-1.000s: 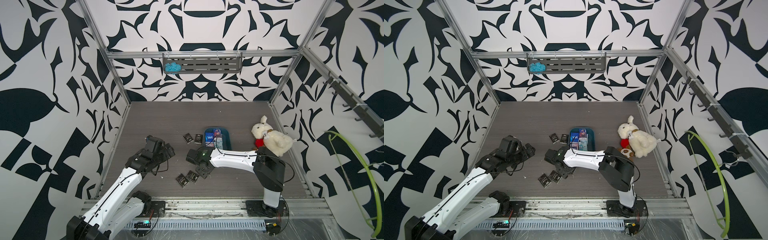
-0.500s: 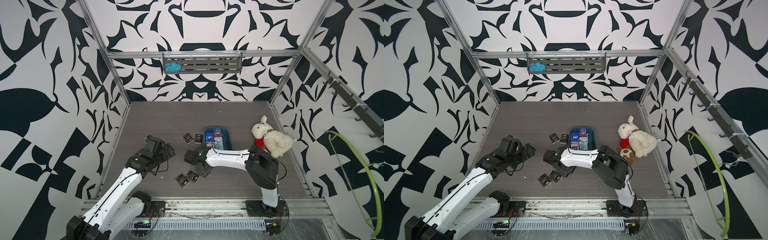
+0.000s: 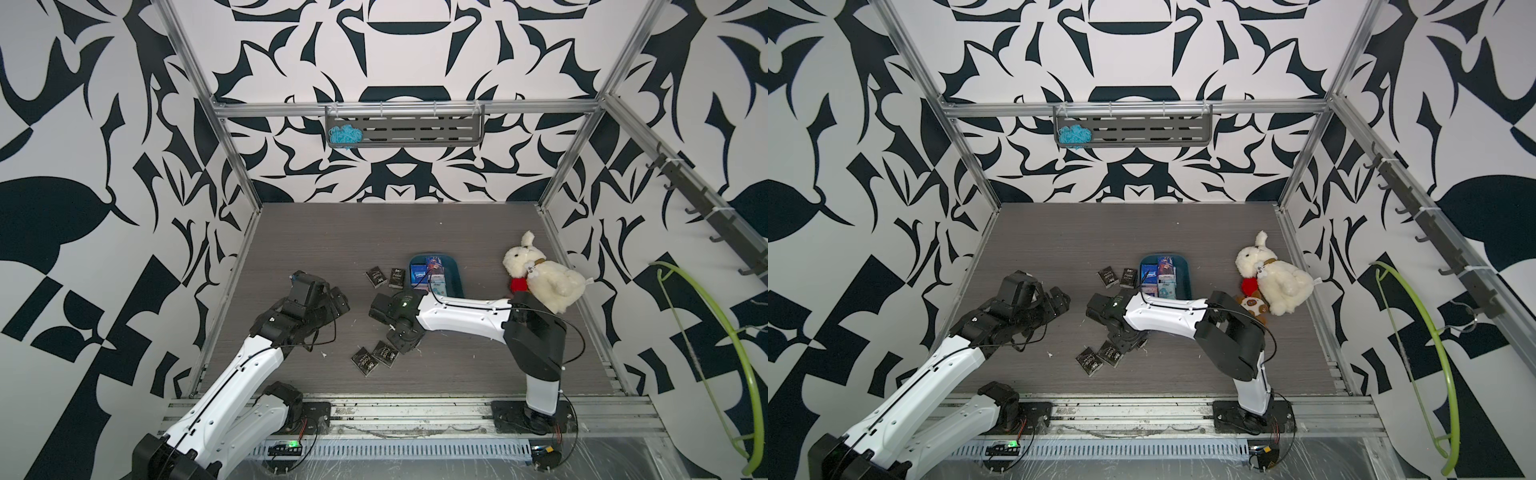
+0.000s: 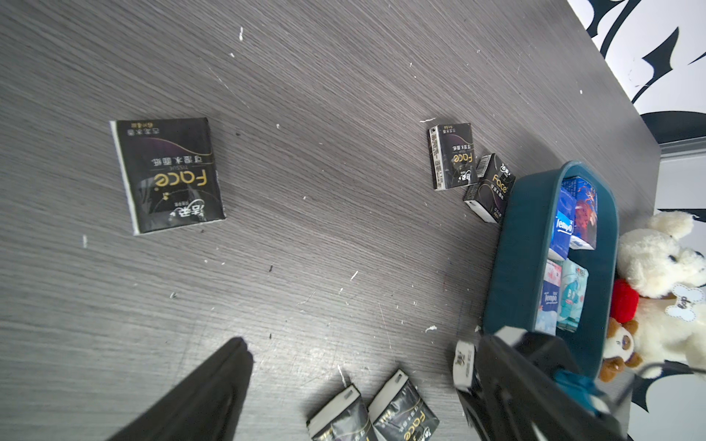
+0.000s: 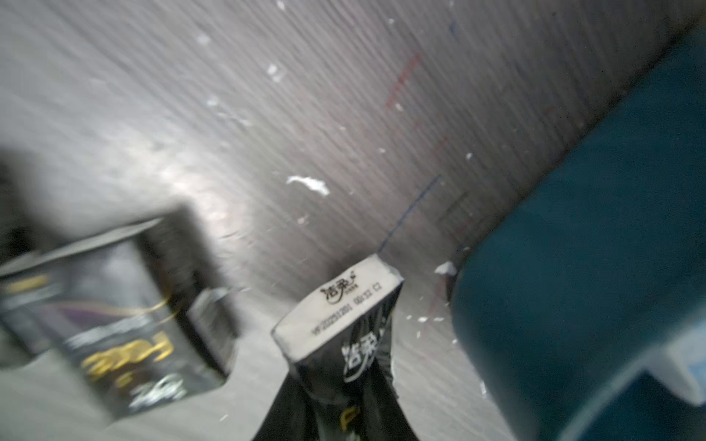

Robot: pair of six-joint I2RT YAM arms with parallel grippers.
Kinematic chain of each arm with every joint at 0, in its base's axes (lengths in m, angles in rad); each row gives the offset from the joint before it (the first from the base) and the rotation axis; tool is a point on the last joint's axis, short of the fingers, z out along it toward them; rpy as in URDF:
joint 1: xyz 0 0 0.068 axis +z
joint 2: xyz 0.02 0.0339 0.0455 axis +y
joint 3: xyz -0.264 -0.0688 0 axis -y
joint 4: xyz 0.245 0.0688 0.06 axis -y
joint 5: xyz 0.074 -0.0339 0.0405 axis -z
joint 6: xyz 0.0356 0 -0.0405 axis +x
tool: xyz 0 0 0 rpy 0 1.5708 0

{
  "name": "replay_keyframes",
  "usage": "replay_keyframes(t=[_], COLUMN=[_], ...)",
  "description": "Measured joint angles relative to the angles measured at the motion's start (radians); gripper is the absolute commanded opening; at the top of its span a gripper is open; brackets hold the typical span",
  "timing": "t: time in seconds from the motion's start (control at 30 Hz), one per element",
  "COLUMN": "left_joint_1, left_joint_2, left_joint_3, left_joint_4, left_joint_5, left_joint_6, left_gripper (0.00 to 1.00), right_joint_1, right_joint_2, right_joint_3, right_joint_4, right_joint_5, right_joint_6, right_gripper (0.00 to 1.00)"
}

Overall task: Put the pocket tissues into the storage box
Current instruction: Pick up the pocket tissues from the center of the board, then place the pocket tissues in the storage box.

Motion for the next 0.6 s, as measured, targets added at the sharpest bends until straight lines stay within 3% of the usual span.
replay_keyframes(t=[0.33,0.47,0.6], left_joint_1=[0.0,0.0,0.0], left_joint_2=[0.121,0.218,0.31], left_joint_3=[0.043,0.088,0.147], left_joint_4=[0.046,0.074,0.098], left_joint_5=[0.071,0.101,0.134], left_joint_6=[0.033,0.047,0.056], left_gripper=[0.97,0.97,0.96], right_joint_1=[-0.045,-0.164,-0.362], right_joint_2=[-0.201,-0.294,-0.396], right_joint_3=[-0.025,-0.079,-0.166], right_joint_4=[0.034,0.079,0.143], right_joint_5=[-0.117,-0.176,-0.266], right_joint_6=[0.163,0.211,0.242], right_gripper=[0.2,0.19,0.2])
